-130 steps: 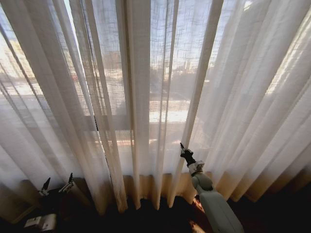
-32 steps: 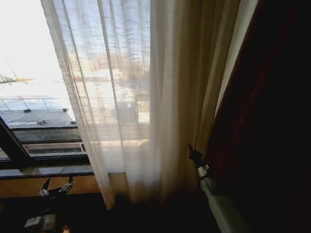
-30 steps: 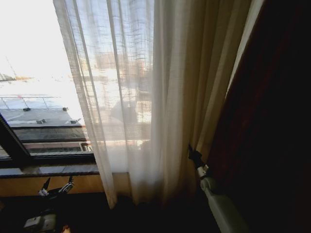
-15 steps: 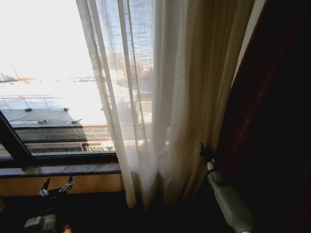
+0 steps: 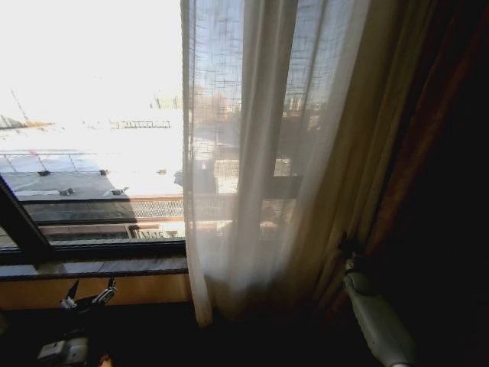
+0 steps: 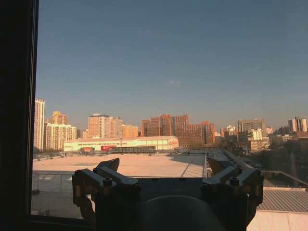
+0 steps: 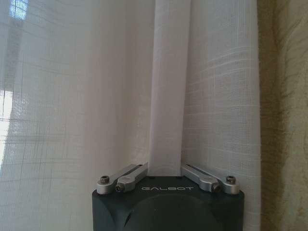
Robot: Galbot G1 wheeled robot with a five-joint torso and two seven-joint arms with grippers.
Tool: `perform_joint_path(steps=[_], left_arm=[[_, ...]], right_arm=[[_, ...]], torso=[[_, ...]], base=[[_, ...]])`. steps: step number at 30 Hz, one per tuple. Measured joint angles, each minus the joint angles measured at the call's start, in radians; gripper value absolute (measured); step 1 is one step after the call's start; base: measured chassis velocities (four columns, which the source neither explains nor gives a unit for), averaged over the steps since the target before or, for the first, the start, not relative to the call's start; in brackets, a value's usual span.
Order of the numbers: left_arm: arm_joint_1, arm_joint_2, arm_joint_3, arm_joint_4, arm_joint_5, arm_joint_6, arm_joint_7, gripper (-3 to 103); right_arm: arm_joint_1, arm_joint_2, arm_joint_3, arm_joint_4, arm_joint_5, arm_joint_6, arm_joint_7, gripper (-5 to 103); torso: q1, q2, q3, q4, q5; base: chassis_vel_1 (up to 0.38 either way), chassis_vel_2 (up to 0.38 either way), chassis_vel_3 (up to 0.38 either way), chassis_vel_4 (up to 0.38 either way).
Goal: Open the curtains by pulling them apart, changing their state from closed to fully open.
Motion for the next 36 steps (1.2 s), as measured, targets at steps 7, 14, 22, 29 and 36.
perform_joint_path(steps=[7, 14, 22, 29, 36], left_arm=[[0.000, 0.000, 0.000, 0.000, 0.000, 0.000, 0.000, 100], [0.000, 0.000, 0.000, 0.000, 0.000, 0.000, 0.000, 100], [0.000, 0.000, 0.000, 0.000, 0.000, 0.000, 0.000, 100], [0.000, 0.000, 0.000, 0.000, 0.000, 0.000, 0.000, 100], [0.000, 0.000, 0.000, 0.000, 0.000, 0.000, 0.000, 100]], right_arm=[[-0.083, 0.007, -0.028, 0.175, 0.094, -0.018, -0.106, 15], [-0.210, 0.011, -0.039, 0.417, 0.122, -0.105, -0.120, 42], [-0.324, 0.004, -0.015, 0.543, 0.119, -0.106, -0.137, 70], [-0.390, 0.020, -0.004, 0.598, 0.087, -0.091, -0.151, 95], [-0.412, 0.031, -0.005, 0.626, 0.076, -0.087, -0.154, 100]], torso=[[0.000, 0.000, 0.000, -0.0001, -0.0006], [0.000, 0.000, 0.000, 0.0000, -0.0006], [0.000, 0.000, 0.000, 0.0000, -0.0008], [0.000, 0.000, 0.000, 0.0000, -0.0005], [0.000, 0.000, 0.000, 0.0000, -0.0006]], base=[[0.000, 0.000, 0.000, 0.000], [0.000, 0.000, 0.000, 0.000], [0.000, 0.000, 0.000, 0.000], [0.000, 0.000, 0.000, 0.000], [0.012, 0.012, -0.010, -0.016]])
